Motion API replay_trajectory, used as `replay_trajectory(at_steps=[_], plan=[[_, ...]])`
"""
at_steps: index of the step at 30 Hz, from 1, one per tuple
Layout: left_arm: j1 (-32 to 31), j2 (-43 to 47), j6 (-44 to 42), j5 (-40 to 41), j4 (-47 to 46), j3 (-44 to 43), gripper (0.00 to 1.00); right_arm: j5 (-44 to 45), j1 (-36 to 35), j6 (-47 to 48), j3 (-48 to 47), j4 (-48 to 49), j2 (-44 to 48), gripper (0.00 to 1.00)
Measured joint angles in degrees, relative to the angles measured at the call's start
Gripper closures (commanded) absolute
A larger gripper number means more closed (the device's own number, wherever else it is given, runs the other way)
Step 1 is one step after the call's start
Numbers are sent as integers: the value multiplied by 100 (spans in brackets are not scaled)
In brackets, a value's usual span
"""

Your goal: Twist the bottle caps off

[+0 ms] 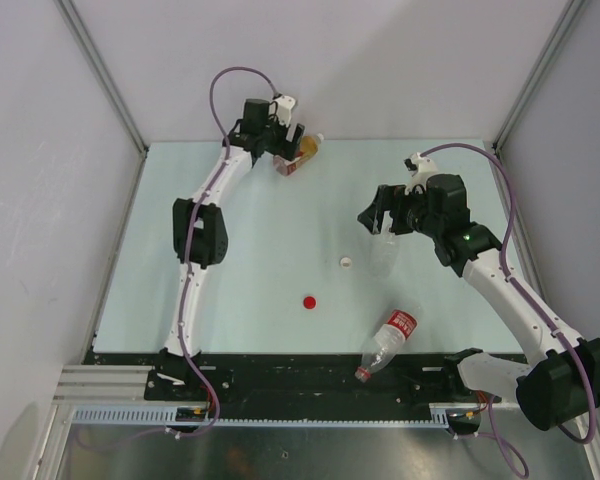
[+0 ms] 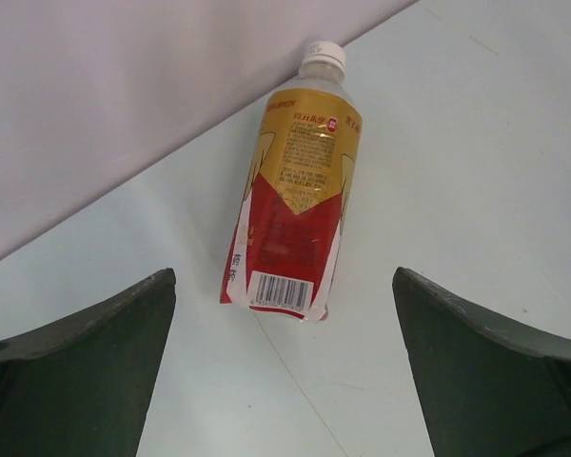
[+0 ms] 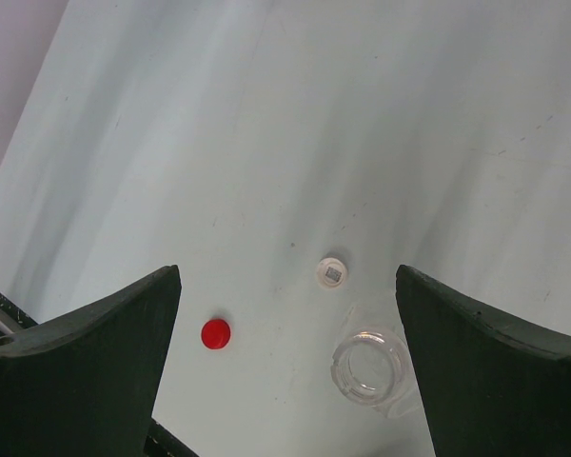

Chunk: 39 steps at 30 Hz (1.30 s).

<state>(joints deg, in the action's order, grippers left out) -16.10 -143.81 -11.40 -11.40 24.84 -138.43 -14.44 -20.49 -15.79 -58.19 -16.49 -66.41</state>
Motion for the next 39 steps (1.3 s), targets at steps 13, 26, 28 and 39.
replay_trajectory(at_steps=[13,26,28,39], plan=[[4,-568,138,-407,-17,-66,10,13,28,39,-2,-90,0,1],[-179,-614,76,-26,66,-66,44,7,48,39,-2,-120,-2,1],[-219,-614,81,83,66,-66,50,7,48,39,-2,-122,0,1],[-310,-278,107,271,-101,378,65,7,72,44,-2,-210,136,1]])
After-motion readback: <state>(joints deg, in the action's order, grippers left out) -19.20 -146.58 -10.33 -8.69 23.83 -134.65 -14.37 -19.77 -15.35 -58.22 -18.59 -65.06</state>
